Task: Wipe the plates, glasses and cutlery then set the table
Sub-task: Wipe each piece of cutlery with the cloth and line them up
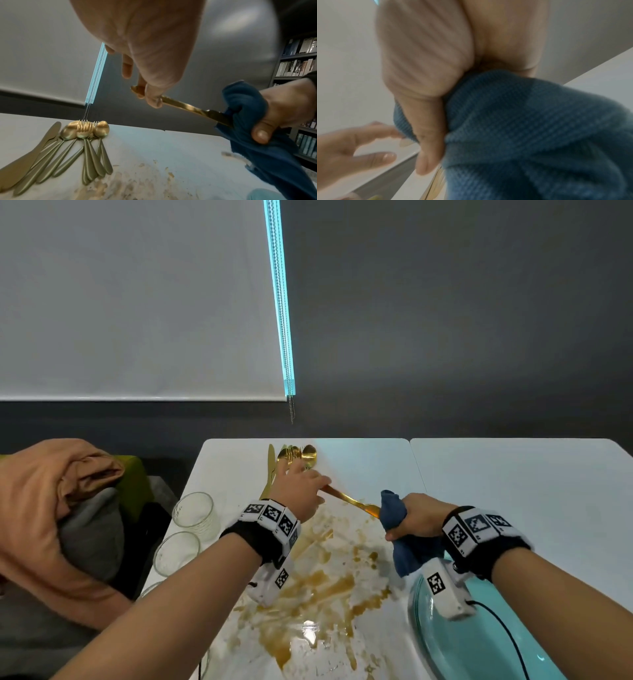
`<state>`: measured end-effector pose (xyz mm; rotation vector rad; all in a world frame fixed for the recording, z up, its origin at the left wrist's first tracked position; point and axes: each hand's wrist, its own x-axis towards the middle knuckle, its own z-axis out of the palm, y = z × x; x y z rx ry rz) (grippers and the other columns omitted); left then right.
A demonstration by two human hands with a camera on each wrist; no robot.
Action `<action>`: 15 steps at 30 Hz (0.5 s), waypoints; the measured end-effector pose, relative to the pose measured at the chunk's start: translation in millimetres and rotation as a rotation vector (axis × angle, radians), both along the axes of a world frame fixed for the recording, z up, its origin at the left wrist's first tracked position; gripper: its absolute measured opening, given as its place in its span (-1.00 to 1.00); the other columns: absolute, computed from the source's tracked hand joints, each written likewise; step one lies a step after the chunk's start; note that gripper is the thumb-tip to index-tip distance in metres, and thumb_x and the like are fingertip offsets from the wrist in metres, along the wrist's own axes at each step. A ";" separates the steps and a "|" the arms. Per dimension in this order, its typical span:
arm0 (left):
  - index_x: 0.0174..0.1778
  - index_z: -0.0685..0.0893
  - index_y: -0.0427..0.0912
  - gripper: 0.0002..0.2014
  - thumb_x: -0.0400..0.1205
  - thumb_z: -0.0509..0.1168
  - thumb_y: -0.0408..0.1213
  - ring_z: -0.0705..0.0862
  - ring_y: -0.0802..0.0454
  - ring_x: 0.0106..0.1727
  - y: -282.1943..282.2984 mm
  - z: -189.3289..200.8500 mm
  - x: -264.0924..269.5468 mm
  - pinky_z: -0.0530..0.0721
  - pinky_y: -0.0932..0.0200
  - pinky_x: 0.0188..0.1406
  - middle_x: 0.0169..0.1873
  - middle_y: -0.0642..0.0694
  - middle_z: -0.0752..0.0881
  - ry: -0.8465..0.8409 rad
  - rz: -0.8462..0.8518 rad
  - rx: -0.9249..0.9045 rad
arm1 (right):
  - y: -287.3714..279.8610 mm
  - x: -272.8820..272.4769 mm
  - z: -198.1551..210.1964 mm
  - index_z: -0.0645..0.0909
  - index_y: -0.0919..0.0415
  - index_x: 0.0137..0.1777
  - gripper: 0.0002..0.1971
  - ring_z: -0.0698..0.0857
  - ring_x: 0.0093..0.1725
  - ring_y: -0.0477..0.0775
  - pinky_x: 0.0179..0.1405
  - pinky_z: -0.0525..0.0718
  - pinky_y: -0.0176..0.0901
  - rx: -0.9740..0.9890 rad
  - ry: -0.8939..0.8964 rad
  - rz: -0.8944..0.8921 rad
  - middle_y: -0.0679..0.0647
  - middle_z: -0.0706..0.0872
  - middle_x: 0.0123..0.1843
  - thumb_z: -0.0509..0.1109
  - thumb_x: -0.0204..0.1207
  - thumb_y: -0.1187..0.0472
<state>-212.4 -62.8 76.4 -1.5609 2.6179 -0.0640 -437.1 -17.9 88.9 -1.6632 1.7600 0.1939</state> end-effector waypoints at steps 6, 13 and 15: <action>0.13 0.69 0.20 -0.77 0.70 0.14 -0.02 0.42 -0.05 0.30 7.5 -4.9 1.2 0.07 -0.12 0.48 0.08 -0.04 0.65 0.003 0.069 0.119 | -5.6 -8.0 18.0 0.72 0.23 -0.02 -0.66 0.72 0.01 0.10 -0.01 0.62 -0.20 -0.090 0.061 -0.032 0.11 0.76 -0.05 0.62 0.28 0.06; 0.10 0.70 0.20 -0.79 0.67 0.17 0.00 0.43 -0.07 0.22 15.4 -9.5 1.0 0.22 -0.01 0.31 0.02 -0.01 0.60 0.059 0.171 0.207 | -7.1 -13.7 32.7 0.72 0.28 -0.02 -0.68 0.73 -0.01 0.17 0.03 0.66 -0.11 -0.163 -0.009 -0.114 0.18 0.77 -0.06 0.60 0.31 0.11; 0.08 0.71 0.19 -0.80 0.67 0.19 -0.03 0.47 -0.02 0.20 15.8 -7.5 4.3 0.23 -0.01 0.32 0.01 0.02 0.66 0.085 0.208 0.211 | -7.3 -17.5 32.2 0.71 0.30 -0.04 -0.71 0.69 -0.07 0.16 -0.05 0.62 -0.13 -0.212 -0.061 -0.191 0.18 0.74 -0.11 0.57 0.36 0.11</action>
